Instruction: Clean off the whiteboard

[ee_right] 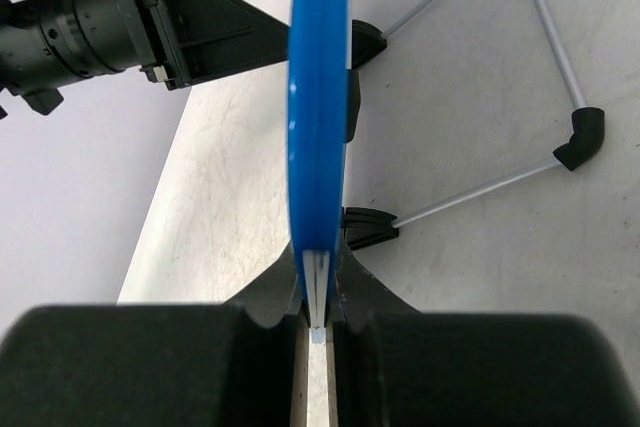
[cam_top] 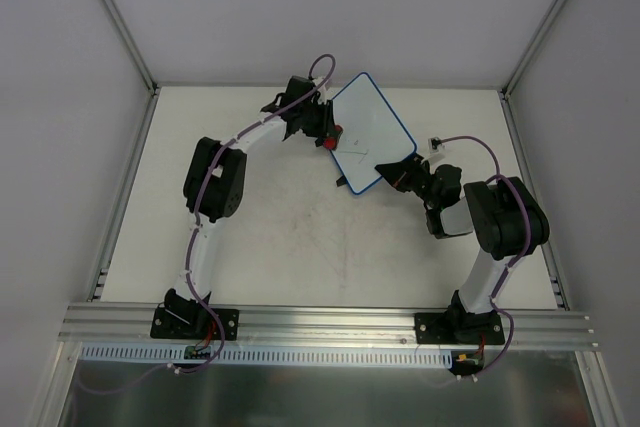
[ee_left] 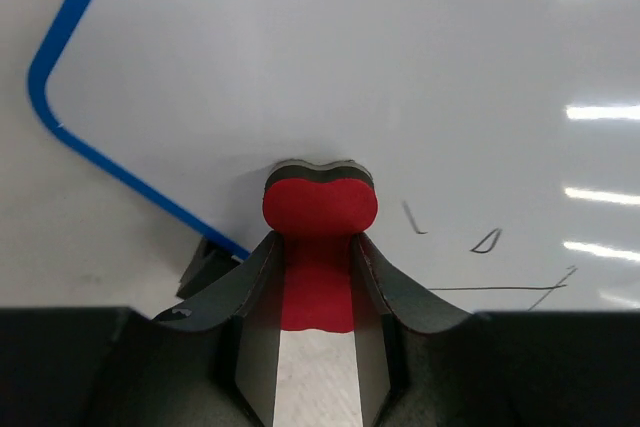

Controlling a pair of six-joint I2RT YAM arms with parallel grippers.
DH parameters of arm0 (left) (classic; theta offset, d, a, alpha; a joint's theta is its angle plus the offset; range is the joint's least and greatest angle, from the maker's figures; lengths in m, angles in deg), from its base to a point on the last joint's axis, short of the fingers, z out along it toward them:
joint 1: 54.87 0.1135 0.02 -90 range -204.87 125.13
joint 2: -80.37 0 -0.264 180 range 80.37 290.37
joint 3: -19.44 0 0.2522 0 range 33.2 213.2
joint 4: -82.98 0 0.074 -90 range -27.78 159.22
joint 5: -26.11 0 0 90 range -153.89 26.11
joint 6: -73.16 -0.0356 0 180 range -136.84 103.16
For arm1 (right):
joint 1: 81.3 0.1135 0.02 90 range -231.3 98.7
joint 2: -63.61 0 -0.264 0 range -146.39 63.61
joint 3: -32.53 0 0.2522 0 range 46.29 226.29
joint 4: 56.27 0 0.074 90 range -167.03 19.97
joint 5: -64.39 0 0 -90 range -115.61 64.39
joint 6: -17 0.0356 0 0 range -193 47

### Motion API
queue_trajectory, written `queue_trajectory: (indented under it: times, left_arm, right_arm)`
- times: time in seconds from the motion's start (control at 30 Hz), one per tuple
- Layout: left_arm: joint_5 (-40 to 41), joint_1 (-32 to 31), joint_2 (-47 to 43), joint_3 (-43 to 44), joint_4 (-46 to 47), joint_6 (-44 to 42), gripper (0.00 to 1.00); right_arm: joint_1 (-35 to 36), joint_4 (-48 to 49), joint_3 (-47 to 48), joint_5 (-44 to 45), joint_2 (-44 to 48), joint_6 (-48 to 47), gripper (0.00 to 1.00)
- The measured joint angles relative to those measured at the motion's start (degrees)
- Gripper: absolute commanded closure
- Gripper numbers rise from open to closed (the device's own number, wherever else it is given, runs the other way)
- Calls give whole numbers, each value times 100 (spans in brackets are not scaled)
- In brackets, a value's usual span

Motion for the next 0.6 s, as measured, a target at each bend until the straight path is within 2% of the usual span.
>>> queue_trajectory:
  times: [0.27, 0.43, 0.6]
  left_arm:
    - [-20, 48, 2, -144, -22, 162, 100]
    - [144, -114, -33, -131, -24, -313, 100]
    - [273, -542, -205, -129, -20, -920, 100]
  right_arm:
    - [0, 2, 0, -2, 0, 2, 100]
    - [-2, 2, 0, 9, 0, 4, 100]
    - [-9, -2, 0, 15, 0, 15, 100]
